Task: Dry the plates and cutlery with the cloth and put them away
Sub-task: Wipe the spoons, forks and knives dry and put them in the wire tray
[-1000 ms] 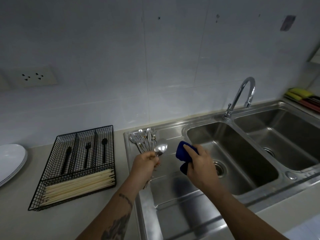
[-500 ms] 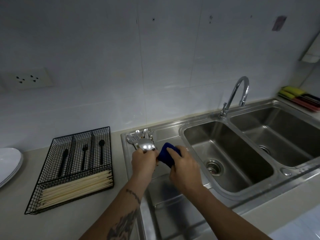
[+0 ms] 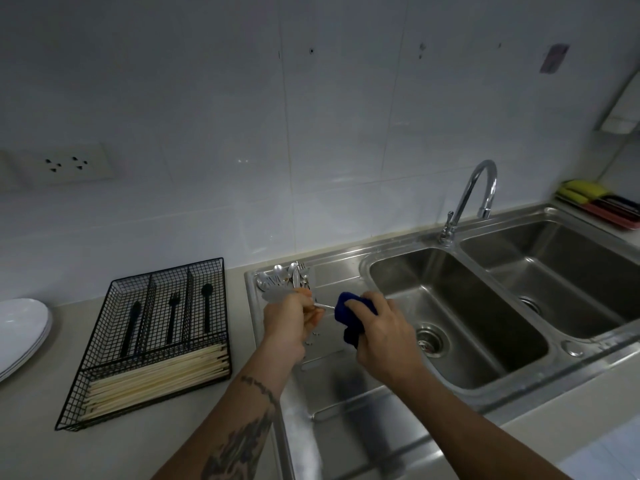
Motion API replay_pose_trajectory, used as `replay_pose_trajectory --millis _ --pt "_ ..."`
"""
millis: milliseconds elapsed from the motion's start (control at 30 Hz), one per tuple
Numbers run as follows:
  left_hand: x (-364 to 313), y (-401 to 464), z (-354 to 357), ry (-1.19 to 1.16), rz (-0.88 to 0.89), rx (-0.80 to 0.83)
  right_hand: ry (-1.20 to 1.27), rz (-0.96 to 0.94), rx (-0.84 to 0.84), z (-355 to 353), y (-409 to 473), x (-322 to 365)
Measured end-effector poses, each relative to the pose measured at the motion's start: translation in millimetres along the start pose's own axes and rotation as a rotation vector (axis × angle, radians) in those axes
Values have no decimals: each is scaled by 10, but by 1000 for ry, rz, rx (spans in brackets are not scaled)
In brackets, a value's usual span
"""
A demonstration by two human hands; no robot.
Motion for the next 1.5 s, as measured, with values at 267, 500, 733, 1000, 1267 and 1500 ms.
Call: replay_pose_trajectory --millis 267,500,733,1000,1267,1500 --pt "-64 -84 -11 -134 -33 402 138 201 25 -166 121 -482" --pt "-105 -75 -106 -60 189 191 161 305 -34 -362 144 -482" --pt "-13 -59 -30 32 225 67 -10 -37 -79 -294 103 333" --pt "31 62 -252 93 136 -23 -111 -48 69 12 8 170" --pt "10 136 -266 77 97 12 -170 -59 87 -31 31 60" --pt "-113 138 -370 78 153 -50 -200 -158 119 57 51 380"
Point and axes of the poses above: each hand's wrist, its own y-axis towards the middle knuckle, its own z-axis out of the palm, x = y × z, the point moved 5 cm from there along y, towards the middle knuckle, and after that the axes turned 11 degrees about -y, right-handed, at the moved point
